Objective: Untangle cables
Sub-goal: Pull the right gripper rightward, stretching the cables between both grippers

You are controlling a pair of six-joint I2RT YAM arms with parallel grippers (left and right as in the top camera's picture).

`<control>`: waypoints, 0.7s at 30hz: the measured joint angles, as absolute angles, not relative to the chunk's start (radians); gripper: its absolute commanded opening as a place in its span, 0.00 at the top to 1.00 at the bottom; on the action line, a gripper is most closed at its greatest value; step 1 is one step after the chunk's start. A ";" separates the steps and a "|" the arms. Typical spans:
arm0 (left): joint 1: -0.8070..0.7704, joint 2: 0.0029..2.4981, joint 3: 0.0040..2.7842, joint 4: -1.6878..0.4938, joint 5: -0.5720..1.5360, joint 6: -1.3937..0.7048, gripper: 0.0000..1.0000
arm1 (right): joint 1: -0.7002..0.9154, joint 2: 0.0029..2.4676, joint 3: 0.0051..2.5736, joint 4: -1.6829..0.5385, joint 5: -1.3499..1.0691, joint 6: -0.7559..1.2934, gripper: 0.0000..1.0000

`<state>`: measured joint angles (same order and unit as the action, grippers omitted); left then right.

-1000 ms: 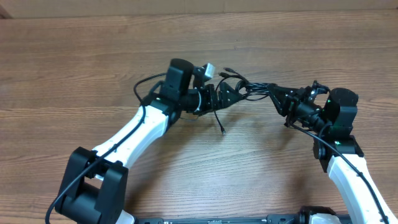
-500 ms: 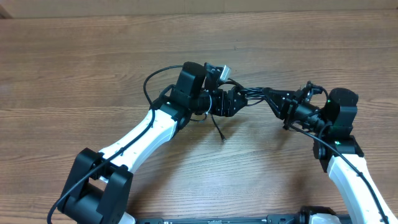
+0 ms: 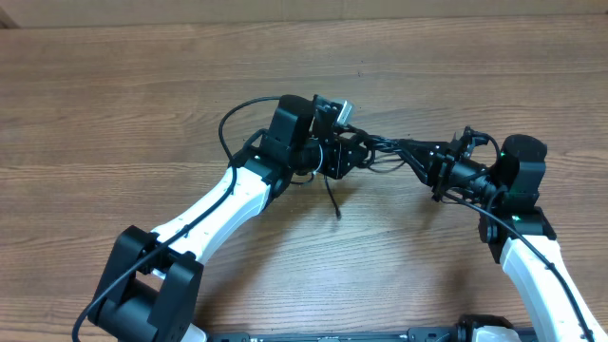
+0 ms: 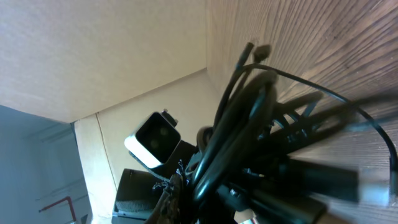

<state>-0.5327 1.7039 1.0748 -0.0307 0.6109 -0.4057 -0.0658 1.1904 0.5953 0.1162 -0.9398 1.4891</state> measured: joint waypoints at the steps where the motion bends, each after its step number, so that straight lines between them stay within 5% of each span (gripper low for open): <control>1: -0.533 1.704 1.075 -0.031 0.607 -0.405 0.96 | -0.065 1.190 0.596 0.116 -0.942 1.486 0.96; 21: -0.490 1.703 1.076 -0.182 0.617 -0.363 0.96 | -0.065 1.190 0.596 0.030 -0.837 1.206 0.96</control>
